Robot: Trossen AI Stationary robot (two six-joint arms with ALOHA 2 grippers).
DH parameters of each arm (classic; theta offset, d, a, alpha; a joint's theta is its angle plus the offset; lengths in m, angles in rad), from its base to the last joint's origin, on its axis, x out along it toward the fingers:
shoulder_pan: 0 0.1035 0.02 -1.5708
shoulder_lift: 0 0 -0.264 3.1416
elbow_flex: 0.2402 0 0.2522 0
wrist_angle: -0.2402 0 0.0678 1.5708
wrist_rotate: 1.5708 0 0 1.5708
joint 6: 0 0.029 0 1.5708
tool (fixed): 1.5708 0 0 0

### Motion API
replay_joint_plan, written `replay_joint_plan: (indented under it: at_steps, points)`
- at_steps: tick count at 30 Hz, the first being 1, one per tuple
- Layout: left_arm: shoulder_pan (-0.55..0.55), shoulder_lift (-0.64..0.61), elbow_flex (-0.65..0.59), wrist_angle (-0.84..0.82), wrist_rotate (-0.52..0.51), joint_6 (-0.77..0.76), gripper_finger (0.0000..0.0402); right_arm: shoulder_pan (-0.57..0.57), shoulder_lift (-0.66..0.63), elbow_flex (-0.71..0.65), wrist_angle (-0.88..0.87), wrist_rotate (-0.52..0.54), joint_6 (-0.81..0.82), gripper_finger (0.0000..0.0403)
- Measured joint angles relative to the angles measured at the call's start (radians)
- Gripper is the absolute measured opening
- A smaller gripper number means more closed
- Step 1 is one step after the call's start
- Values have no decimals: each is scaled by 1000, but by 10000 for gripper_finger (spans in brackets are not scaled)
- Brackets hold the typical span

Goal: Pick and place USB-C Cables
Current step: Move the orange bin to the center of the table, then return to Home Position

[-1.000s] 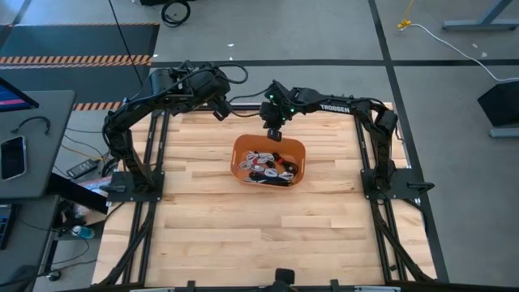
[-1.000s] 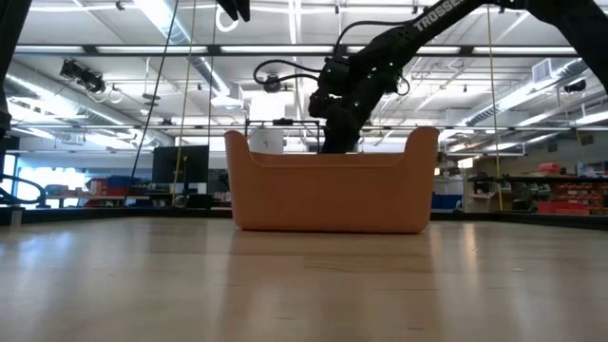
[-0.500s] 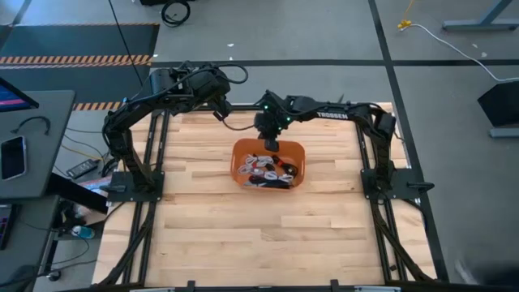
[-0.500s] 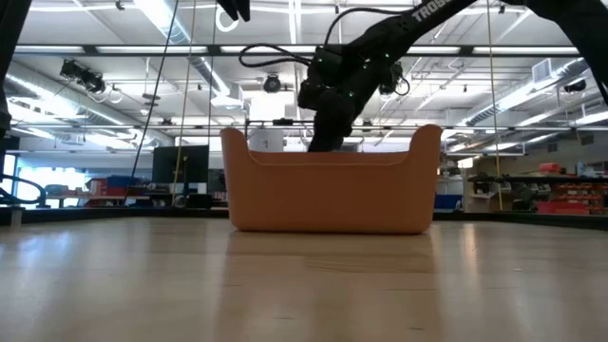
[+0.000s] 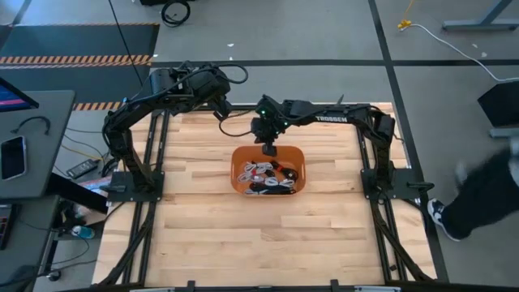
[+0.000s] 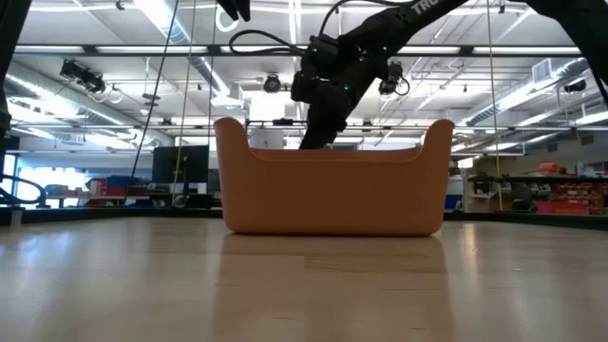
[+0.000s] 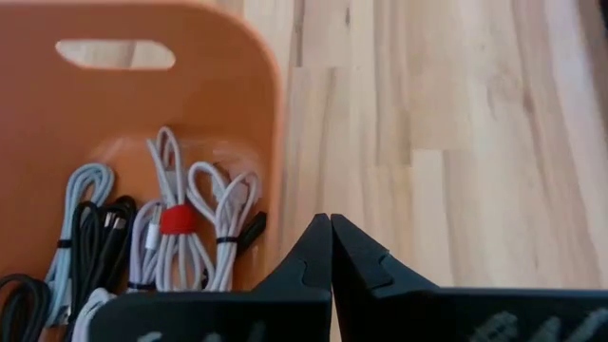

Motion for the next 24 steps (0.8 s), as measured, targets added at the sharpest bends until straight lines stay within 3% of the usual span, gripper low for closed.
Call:
replay_joint_plan:
  at_steps: [8,24]
  points:
    - [0,0,0,0,0,0,205,0,0,16,-2,-46,1,0]
    - [0,0,0,4,0,-2,205,41,0,16,15,-5,5,0]
